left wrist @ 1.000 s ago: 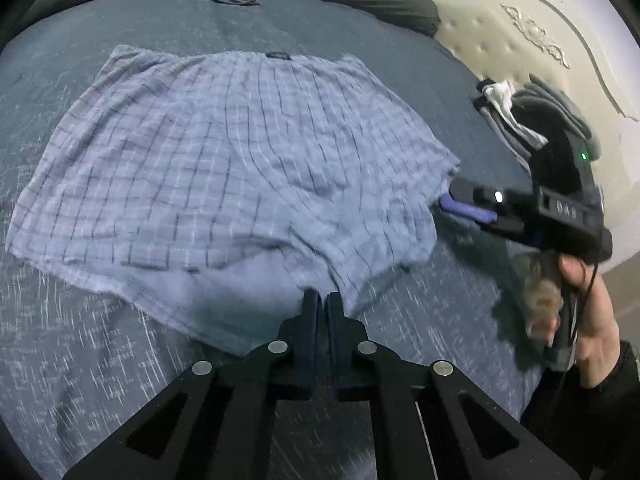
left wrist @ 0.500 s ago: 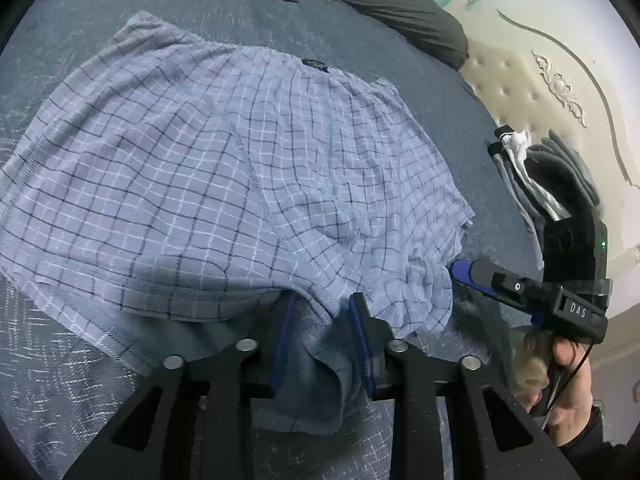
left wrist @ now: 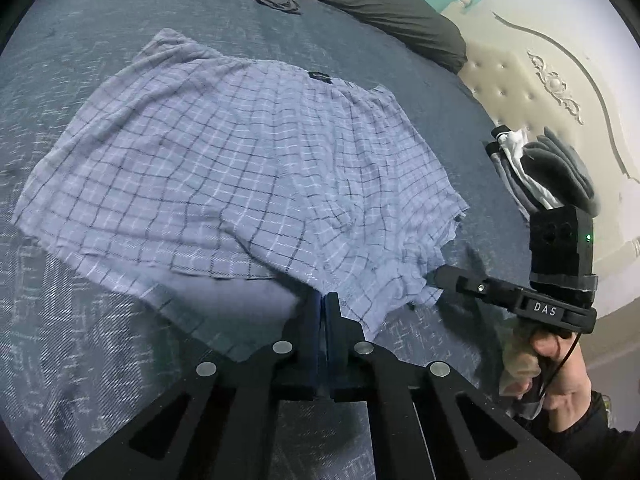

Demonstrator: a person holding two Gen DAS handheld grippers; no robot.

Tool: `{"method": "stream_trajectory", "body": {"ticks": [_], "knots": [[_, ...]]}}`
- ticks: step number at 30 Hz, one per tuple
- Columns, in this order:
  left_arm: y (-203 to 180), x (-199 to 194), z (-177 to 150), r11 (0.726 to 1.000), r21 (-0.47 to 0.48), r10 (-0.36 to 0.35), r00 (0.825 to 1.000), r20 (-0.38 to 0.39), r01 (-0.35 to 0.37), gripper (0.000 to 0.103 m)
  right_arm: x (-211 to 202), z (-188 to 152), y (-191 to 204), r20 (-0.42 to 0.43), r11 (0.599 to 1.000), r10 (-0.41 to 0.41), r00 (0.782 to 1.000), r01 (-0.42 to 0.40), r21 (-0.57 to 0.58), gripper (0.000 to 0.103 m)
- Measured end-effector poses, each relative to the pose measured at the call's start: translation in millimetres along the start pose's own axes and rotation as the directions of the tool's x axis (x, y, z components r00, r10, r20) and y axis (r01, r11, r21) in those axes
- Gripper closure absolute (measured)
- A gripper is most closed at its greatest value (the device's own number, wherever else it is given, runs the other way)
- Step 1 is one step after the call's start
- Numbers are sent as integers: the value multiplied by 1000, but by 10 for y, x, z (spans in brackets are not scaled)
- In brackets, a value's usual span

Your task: Fold clothes

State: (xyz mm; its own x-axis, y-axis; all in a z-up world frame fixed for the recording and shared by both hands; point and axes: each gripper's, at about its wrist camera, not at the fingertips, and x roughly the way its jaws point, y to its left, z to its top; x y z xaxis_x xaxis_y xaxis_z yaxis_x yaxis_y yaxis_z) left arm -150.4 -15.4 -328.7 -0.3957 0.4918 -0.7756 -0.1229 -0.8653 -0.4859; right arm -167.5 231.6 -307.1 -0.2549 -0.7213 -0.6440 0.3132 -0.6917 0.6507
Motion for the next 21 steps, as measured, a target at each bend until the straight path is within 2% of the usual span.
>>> {"method": "stream_trajectory", "body": {"ticks": [7, 11, 13, 14, 15, 16, 21], "knots": [[100, -31, -13, 1000, -27, 6, 1000, -6, -6, 101, -133, -27, 34, 7, 999, 32, 999, -32, -20, 102], [93, -36, -11, 1000, -22, 15, 1000, -6, -15, 101, -125, -13, 37, 25, 999, 51, 998, -50, -21, 102], [91, -59, -5, 1000, -11, 24, 1000, 3, -24, 101, -102, 4, 59, 18, 998, 64, 998, -64, -16, 98], [100, -60, -4, 1000, -14, 21, 1000, 3, -21, 101, -88, 12, 79, 17, 998, 62, 998, -61, -17, 96], [125, -45, -1, 999, -27, 17, 1000, 0, -17, 101, -74, 20, 98, 16, 998, 59, 998, -59, -17, 80], [149, -31, 1, 999, -39, 13, 1000, -2, -13, 101, -59, 22, 102, 15, 999, 51, 999, -51, -18, 58], [202, 28, 34, 998, -50, 46, 999, -1, -46, 101, -27, 37, 58, 24, 999, 40, 999, -41, 4, 56]]}}
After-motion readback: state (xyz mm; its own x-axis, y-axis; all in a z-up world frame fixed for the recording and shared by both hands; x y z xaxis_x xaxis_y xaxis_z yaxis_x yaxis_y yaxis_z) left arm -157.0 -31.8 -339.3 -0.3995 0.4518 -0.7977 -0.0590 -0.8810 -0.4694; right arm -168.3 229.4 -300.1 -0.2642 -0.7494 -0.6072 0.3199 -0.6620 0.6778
